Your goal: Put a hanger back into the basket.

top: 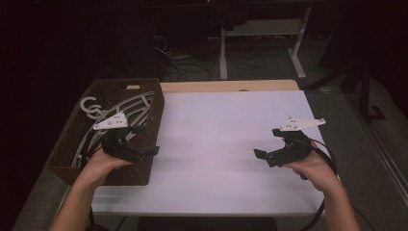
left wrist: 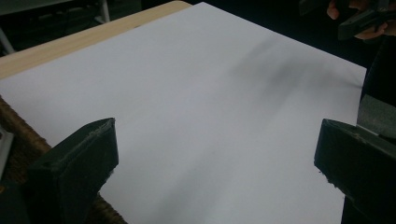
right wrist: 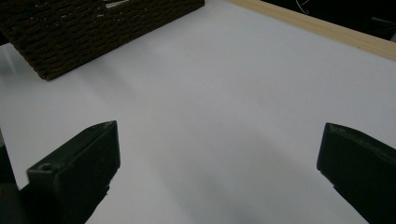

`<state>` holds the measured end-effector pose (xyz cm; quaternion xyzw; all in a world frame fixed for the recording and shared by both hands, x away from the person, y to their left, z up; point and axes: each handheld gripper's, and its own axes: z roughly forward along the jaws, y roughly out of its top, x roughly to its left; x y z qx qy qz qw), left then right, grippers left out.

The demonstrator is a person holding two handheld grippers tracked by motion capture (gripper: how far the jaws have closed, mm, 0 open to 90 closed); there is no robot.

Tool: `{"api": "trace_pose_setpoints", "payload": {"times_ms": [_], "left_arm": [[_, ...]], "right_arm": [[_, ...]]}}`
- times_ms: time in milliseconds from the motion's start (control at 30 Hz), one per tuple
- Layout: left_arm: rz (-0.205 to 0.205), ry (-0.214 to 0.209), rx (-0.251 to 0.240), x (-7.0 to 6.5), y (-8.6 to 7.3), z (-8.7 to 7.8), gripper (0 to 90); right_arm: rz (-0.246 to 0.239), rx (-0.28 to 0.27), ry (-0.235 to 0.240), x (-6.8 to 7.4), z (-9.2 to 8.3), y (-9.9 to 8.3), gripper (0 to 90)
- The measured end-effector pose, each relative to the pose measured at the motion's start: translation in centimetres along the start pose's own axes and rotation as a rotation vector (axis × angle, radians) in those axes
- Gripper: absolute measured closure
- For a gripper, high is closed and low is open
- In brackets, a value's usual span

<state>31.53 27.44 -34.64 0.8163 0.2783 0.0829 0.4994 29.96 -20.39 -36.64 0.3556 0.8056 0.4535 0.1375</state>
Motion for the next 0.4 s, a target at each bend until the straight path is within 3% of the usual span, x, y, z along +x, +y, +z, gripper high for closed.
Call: {"api": "trace_pose_setpoints", "payload": {"times_ms": [400], "left_arm": [[-0.004,-0.023,-0.009,0.02,-0.45,0.16,0.0]], "right_arm": [[-0.005,-0.003,0.001,0.05,-0.07,-0.16,0.0]]}}
